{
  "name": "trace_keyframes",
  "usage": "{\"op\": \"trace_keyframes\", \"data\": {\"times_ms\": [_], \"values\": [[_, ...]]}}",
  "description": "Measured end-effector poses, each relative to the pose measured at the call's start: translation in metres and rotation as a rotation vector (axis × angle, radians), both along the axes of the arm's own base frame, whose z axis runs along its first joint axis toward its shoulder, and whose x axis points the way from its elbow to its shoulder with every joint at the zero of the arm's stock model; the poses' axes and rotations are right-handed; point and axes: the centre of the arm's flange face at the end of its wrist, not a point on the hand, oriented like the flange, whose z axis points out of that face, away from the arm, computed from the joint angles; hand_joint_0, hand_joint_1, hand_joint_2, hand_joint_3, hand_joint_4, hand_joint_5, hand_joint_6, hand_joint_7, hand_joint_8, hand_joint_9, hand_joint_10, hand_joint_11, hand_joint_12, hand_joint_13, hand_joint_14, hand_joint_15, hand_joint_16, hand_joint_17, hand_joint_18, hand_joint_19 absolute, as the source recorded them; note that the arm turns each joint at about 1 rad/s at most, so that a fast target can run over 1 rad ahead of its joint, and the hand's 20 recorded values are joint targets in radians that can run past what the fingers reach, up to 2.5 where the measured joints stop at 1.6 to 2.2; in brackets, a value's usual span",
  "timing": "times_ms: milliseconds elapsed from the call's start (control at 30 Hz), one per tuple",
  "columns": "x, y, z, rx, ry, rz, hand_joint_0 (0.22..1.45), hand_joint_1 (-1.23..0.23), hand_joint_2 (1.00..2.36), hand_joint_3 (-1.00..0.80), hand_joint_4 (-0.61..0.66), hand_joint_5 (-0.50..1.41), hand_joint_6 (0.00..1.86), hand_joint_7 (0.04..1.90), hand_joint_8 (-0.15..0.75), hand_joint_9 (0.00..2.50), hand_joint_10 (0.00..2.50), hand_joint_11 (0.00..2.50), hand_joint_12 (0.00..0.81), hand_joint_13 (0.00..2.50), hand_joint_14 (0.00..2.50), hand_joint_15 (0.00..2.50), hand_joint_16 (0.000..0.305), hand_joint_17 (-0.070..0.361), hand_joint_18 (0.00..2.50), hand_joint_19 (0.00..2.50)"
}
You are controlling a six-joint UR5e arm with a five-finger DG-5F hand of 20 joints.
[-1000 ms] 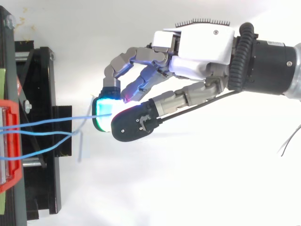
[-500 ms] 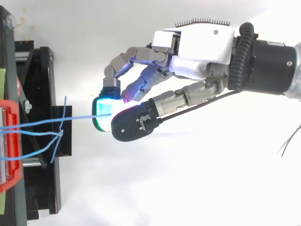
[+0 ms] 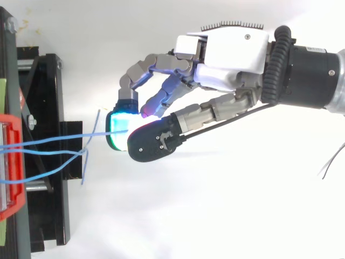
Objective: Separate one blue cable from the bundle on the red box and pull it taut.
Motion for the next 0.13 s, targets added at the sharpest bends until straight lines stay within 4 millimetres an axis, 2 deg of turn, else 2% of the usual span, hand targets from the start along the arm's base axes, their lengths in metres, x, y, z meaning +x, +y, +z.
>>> {"op": "trace_keyframes", "data": {"times_ms": [133], "values": [[0.0000,0.0000,0.0000,0.000,0.000,0.000,0.60,-0.69,1.01,-0.21,0.00,-0.03,0.90,0.90,0.301,1.01,0.01,0.41,0.357,0.81,0.02,0.46,0.048,0.108,0.54,0.49]]}}
